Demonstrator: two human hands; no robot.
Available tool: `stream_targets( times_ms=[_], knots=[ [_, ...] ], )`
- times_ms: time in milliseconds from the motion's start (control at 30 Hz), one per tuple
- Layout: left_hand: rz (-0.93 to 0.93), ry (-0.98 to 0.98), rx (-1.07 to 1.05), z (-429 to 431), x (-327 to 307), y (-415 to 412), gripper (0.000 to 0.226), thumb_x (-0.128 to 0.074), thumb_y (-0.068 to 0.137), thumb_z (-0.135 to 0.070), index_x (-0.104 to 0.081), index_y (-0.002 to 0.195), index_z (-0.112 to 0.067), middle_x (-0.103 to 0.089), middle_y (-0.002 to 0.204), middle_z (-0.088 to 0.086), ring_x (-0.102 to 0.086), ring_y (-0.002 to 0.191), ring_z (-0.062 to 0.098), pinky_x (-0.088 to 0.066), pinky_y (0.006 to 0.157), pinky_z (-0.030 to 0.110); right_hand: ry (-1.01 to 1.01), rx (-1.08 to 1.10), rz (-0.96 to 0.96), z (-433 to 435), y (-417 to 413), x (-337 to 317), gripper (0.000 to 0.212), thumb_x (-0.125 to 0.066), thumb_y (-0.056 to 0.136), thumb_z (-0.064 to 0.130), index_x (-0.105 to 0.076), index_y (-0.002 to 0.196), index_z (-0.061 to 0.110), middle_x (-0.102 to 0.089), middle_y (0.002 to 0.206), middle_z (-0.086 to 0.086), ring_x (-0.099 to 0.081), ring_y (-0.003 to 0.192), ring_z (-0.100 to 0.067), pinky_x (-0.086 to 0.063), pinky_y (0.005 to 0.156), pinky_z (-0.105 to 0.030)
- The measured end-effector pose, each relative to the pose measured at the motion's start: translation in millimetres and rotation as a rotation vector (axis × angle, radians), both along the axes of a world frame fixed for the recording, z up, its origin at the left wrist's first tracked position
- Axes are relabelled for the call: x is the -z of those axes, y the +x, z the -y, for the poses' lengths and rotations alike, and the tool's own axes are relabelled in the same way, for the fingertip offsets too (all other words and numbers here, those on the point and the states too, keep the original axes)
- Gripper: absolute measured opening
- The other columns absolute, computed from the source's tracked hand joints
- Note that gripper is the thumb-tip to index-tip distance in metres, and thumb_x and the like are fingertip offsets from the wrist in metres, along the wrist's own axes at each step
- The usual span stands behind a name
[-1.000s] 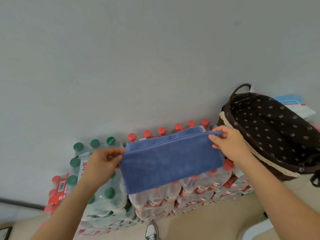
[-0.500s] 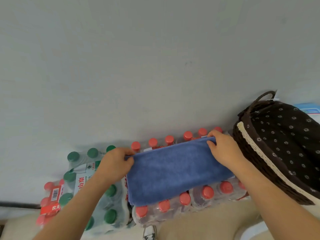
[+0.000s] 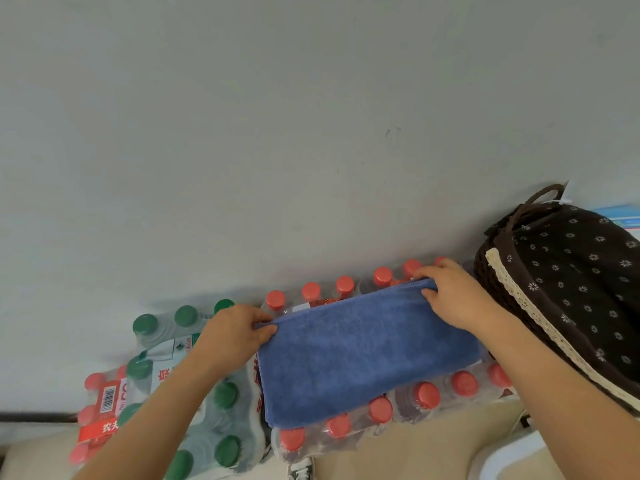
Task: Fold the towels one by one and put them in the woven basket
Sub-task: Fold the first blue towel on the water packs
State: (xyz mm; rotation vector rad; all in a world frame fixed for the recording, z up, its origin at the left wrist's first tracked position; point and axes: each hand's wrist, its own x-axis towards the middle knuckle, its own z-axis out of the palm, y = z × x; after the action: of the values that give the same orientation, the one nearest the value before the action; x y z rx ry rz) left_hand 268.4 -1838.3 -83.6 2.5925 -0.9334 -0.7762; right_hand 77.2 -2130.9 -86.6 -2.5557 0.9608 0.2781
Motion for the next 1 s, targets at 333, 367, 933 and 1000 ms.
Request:
stream_targets(
  times_ms=[333,367,933,1000],
  knots=[
    [-0.131,0.094,0.045,5.9,-5.2,11.0,0.016,-0.059,0.091,-0.033,-0.069,0.099,-0.024,-0.066,0.091,-0.005,-0.061,0.086,0.013,-0.044,0.075,0.027,0.274,0.183,-0.039,12.2,16.4,-13.9,0.024,-0.060,0.086,0.006,-0.057,0.104,0.020,-0.049,0.113,-0.004,-0.058,0.086,-0.021,-0.055,0.050,-0.025],
    [-0.163,0.086,0.036,6.3,-4.4,13.7,0.015,-0.060,0.090,-0.033,-0.069,0.098,-0.024,-0.067,0.091,-0.005,-0.061,0.086,0.013,-0.044,0.075,0.026,0.300,0.198,-0.053,13.0,18.3,-15.9,0.024,-0.062,0.085,0.005,-0.059,0.106,0.017,-0.050,0.112,-0.005,-0.058,0.084,-0.020,-0.054,0.049,-0.023],
    [0.118,-0.493,-0.034,-12.9,-49.0,11.0,0.018,-0.074,0.080,-0.024,-0.069,0.078,-0.041,-0.068,0.076,-0.023,-0.061,0.075,0.000,-0.044,0.068,0.010,0.568,0.426,0.628,11.6,4.9,-66.5,0.025,-0.062,0.087,-0.005,-0.066,0.110,0.002,-0.065,0.099,-0.013,-0.063,0.087,-0.019,-0.059,0.075,-0.026],
    [0.367,-0.655,0.039,-19.1,-68.7,1.6,0.008,-0.070,0.080,-0.030,-0.074,0.086,-0.033,-0.069,0.072,-0.018,-0.057,0.075,0.001,-0.040,0.070,0.007,0.324,0.371,0.725,3.3,-13.1,-79.7,0.023,-0.066,0.085,0.002,-0.070,0.105,0.013,-0.070,0.095,-0.002,-0.065,0.086,-0.014,-0.056,0.078,-0.027]
  ],
)
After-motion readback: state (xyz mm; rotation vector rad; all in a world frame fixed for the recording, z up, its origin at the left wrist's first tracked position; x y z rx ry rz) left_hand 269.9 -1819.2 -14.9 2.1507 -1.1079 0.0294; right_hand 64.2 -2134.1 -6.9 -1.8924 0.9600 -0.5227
